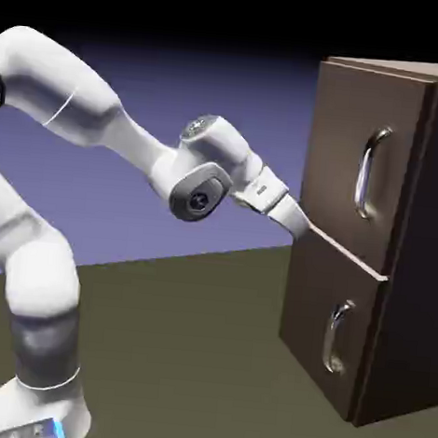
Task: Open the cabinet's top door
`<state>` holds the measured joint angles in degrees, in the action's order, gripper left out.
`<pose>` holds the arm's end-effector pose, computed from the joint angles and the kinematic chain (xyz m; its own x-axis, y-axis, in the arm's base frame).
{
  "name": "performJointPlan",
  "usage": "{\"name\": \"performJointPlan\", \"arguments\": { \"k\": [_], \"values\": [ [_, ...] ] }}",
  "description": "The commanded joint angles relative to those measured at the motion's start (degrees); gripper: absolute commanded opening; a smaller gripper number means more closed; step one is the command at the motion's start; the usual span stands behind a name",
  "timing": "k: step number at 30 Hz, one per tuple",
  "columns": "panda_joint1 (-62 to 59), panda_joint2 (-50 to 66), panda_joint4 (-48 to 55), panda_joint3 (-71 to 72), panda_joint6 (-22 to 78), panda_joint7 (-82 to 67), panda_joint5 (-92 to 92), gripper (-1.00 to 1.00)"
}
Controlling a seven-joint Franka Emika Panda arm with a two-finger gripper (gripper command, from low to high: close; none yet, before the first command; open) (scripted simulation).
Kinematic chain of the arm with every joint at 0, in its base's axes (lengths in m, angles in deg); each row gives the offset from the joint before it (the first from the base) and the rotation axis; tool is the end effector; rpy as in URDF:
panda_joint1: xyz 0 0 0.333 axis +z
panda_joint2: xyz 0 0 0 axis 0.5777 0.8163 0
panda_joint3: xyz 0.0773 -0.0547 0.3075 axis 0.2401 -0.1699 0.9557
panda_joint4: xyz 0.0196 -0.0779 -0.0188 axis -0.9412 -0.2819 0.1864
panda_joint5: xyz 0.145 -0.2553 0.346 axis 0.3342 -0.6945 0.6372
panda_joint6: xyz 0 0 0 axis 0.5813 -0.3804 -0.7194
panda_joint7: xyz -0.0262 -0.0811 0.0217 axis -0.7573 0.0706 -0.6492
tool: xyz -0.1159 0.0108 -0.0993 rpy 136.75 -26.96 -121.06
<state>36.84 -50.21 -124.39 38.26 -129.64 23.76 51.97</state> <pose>0.4692 0.0085 0.4000 0.5444 -0.6205 0.5644 -0.4219 -0.7841 -0.4552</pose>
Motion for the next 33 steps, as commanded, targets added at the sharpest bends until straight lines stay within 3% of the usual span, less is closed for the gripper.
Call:
{"name": "performJointPlan", "arguments": {
  "k": [1,33],
  "values": [
    [0.72,-0.37,0.36,-0.87,0.07,-0.87,-2.50,0.00],
    [23.63,-12.17,12.00,-28.65,2.14,-28.75,-82.23,0.00]
  ]
}}
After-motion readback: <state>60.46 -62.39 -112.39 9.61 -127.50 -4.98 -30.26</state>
